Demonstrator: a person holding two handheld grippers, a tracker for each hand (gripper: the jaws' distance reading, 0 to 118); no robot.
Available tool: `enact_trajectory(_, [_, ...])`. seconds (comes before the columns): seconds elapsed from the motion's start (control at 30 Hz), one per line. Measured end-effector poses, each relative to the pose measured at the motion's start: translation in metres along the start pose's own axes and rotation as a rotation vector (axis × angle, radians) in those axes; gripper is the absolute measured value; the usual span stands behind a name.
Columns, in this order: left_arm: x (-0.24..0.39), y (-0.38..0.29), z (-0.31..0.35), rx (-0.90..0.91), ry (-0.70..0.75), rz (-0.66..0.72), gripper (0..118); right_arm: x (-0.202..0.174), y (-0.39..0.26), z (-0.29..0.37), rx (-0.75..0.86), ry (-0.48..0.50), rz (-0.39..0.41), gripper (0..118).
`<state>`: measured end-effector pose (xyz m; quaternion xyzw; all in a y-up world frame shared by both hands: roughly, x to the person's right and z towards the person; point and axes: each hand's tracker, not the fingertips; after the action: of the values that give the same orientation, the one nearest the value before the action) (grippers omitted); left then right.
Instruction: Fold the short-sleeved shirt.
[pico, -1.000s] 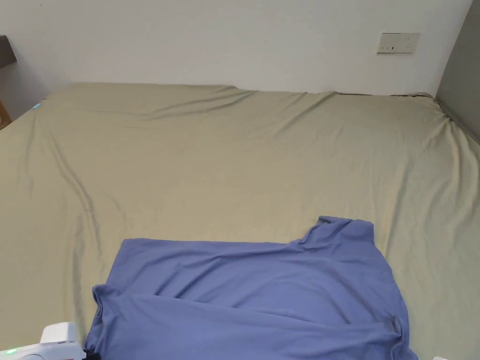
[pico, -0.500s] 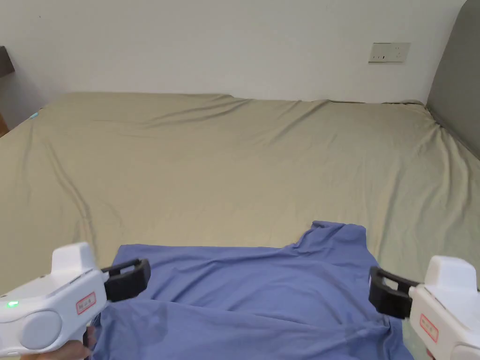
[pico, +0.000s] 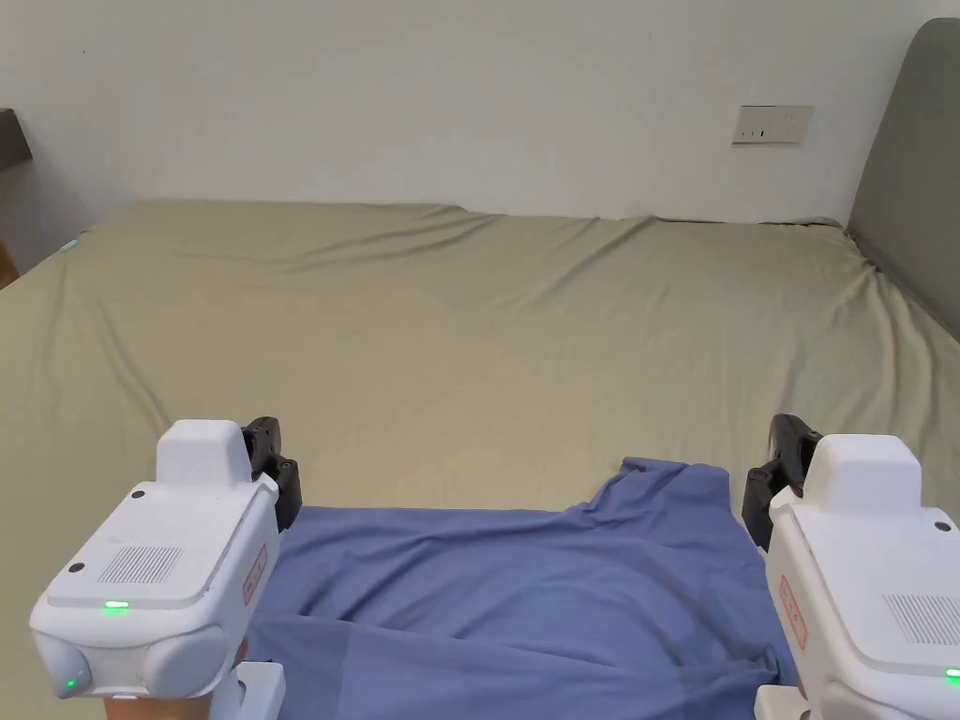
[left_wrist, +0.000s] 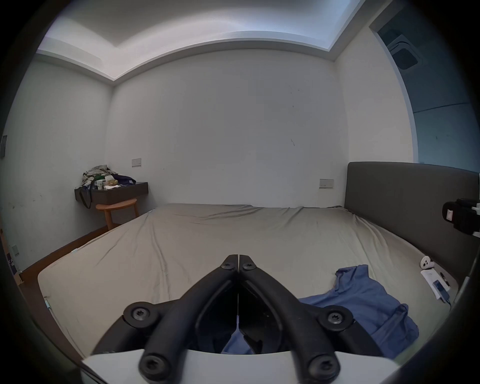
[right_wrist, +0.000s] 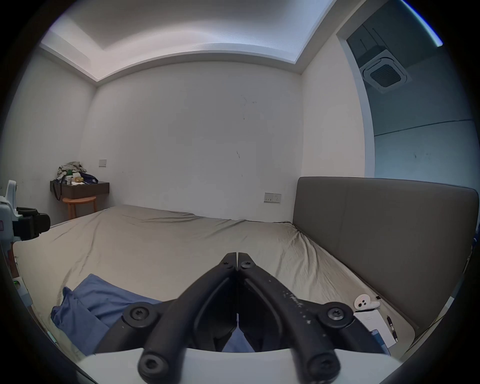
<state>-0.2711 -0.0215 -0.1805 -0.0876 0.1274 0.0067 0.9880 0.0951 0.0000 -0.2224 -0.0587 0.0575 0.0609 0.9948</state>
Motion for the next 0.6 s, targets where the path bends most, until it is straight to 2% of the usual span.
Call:
enact_trajectory(0.2, [-0.011,0.003,-0.031,-0.077,-0.001,-0.023,0,0.001,0.002,-0.018,-0.009,0.006,0.004,1])
enact_trajectory(0.4, [-0.045,0.005,-0.128,-0.379,-0.096,0.029,0,0.002,0.000,-0.048,-0.034,0.004,0.010,1])
enact_trajectory(0.6, [-0.082,-0.024,-0.235,-0.628,-0.080,0.075,2,0.000,-0.006,-0.087,-0.076,0.001,0.023,1])
